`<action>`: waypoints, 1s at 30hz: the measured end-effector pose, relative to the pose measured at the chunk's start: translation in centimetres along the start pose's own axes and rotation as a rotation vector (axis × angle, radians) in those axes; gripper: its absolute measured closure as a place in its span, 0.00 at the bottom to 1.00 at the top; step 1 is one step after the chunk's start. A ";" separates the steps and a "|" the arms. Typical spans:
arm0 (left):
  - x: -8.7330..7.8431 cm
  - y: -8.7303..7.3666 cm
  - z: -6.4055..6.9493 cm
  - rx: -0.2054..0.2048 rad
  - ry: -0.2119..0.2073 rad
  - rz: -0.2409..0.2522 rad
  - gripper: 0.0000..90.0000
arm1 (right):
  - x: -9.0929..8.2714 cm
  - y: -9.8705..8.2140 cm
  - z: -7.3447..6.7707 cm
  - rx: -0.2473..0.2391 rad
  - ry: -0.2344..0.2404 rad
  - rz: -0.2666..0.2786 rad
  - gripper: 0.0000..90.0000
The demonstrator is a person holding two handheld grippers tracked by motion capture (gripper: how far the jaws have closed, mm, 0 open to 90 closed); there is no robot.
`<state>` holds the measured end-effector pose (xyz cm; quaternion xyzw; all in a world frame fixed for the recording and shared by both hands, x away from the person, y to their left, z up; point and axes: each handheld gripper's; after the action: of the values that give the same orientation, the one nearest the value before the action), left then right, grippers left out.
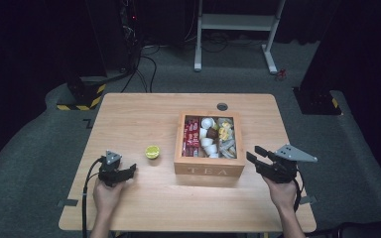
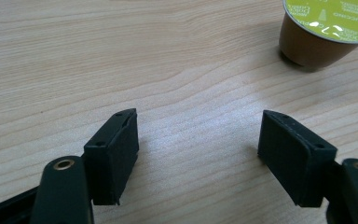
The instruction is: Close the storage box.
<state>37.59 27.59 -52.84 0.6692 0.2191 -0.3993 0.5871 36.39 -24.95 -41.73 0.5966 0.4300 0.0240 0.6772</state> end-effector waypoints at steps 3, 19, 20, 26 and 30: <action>0.0 0.0 0.0 0.003 0.000 -0.003 0.33 | -0.4 -0.1 0.3 0.009 -0.009 0.007 0.62; 0.0 0.0 0.0 0.000 -0.002 -0.001 0.32 | -1.9 -1.4 3.1 0.085 -0.071 0.033 0.62; 0.0 0.0 0.0 0.003 -0.002 -0.003 0.32 | -1.9 -1.6 3.2 0.092 -0.072 0.033 0.62; 0.0 0.0 0.0 0.001 -0.001 0.000 0.32 | -2.0 -2.5 4.3 0.125 -0.089 0.030 0.63; 0.0 0.0 0.0 0.000 -0.001 0.000 0.32 | -2.0 -3.1 4.8 0.145 -0.105 0.023 0.63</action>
<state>37.59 27.59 -52.84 0.6691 0.2188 -0.3998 0.5870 36.59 -30.69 -43.63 0.6492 0.3876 -0.0310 0.6537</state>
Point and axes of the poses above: each handheld gripper's, and its own axes: x roughly forward along the jaws, y roughly out of its top, z roughly to its right, and after that the axes turned 11 degrees about -z, right-handed
